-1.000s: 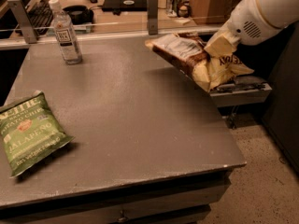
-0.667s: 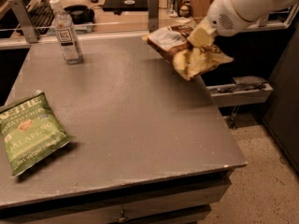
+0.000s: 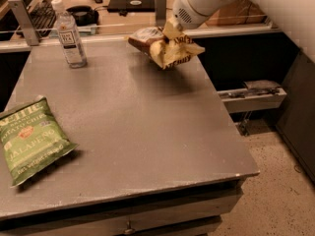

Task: Move brown chip bag near blue plastic bottle

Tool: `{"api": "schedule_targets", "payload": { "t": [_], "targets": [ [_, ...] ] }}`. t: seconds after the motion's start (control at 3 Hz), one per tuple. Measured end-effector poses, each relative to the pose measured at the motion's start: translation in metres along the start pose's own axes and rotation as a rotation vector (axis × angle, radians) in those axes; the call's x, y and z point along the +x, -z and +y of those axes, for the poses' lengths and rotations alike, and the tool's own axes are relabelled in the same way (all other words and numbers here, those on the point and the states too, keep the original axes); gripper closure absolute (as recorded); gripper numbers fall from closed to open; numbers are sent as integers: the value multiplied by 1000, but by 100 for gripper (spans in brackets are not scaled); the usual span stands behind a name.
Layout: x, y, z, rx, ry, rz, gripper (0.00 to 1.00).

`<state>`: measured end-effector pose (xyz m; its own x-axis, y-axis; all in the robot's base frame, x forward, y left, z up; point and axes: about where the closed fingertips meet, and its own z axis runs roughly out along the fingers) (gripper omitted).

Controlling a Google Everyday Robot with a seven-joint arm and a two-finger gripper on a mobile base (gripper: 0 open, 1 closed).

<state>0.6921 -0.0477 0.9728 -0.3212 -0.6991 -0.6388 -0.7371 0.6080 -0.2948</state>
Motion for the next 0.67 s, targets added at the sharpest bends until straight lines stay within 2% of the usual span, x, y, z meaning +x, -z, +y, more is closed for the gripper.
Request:
{"api": "schedule_targets", "payload": {
  "t": [0.67],
  "targets": [
    [-35, -63, 13, -25, -8, 18, 100]
  ]
}}
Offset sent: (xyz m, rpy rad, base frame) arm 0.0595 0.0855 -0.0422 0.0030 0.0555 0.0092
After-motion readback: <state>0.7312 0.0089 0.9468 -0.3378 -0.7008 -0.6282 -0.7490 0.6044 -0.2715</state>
